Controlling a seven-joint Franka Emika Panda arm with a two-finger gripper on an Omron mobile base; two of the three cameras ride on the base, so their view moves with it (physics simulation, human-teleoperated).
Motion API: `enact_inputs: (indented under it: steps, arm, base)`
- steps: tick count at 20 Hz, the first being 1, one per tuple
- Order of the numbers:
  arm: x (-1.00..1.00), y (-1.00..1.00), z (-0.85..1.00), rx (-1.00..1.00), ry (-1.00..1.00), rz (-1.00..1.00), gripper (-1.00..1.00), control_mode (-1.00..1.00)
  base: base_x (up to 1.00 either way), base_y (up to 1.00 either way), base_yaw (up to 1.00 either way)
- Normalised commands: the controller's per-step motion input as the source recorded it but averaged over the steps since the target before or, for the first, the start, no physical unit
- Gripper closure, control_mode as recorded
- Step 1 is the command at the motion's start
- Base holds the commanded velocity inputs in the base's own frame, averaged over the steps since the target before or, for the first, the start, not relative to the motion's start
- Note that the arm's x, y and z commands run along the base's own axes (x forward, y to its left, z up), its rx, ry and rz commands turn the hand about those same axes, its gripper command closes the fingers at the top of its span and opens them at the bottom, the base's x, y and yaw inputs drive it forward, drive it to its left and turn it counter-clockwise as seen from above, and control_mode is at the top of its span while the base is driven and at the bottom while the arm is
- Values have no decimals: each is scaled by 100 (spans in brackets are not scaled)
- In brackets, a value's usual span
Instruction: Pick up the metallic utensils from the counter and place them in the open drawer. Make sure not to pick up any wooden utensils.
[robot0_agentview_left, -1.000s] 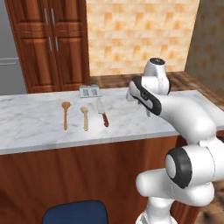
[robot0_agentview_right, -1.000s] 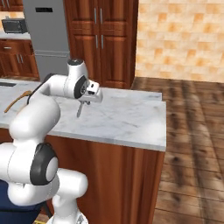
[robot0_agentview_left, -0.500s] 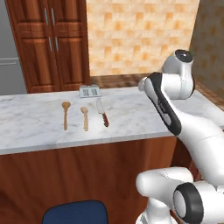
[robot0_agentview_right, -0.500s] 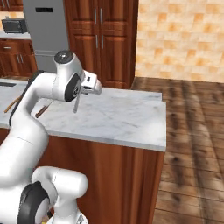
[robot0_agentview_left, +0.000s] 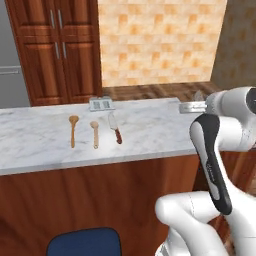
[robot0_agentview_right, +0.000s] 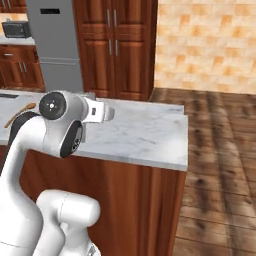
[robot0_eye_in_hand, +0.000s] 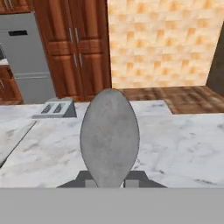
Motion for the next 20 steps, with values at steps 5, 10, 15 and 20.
enact_inputs:
  steps: [5, 10, 15, 20]
  arm:
    - [0, 0, 0, 0, 0, 0, 100, 100]
    - [0, 0, 0, 0, 0, 0, 100, 100]
    - [0, 0, 0, 0, 0, 0, 100, 100]
    - [0, 0, 0, 0, 0, 0, 100, 100]
  base:
    - [-63, -100, -9]
    - [-2, -100, -11]
    - [24, -100, -7]
    - [95, -100, 7]
